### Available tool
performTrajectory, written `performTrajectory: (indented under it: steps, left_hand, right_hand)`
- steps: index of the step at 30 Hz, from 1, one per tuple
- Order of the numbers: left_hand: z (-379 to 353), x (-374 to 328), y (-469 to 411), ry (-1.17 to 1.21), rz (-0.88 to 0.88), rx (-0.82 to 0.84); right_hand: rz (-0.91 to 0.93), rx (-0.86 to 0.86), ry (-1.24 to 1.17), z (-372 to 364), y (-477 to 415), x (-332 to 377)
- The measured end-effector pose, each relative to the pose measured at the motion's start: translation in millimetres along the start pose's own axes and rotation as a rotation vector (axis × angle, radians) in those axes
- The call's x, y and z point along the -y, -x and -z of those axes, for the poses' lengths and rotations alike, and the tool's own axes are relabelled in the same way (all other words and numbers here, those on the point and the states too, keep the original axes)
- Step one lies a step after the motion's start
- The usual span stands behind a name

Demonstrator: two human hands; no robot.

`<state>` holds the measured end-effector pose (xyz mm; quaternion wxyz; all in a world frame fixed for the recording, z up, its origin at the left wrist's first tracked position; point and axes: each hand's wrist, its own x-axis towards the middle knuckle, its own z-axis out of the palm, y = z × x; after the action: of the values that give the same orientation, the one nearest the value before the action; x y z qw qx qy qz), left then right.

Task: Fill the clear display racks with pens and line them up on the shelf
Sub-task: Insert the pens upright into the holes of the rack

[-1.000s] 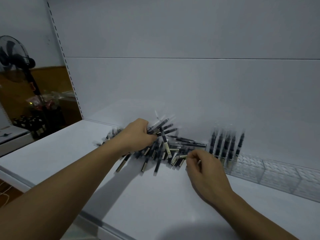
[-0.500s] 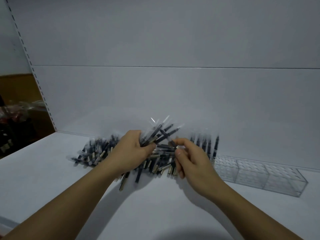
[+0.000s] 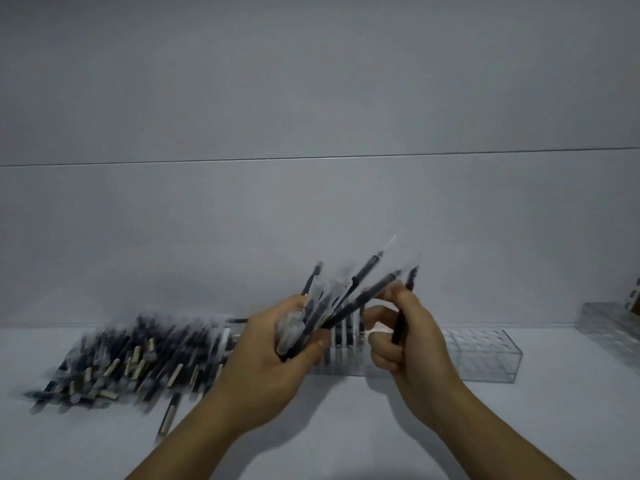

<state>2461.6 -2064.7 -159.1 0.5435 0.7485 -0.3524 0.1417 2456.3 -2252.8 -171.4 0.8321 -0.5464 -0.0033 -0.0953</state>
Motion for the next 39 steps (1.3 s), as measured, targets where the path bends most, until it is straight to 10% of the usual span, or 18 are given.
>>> performTrajectory:
  steps: [10, 22, 39]
  left_hand:
    - [-41.2, 15.7, -15.2, 0.260, -0.018, 0.220]
    - [-37.0, 18.7, -2.8, 0.346, 0.224, -0.040]
    - [-17.3, 14.8, -5.1, 0.303, 0.340, 0.411]
  right_hand:
    - [-0.043, -0.008, -0.076, 6.4, -13.5, 4.3]
    - [0.240, -0.017, 0.132, 31.5, -6.9, 26.3]
    - [0.421, 0.140, 0.374, 6.6, 10.2, 16.3]
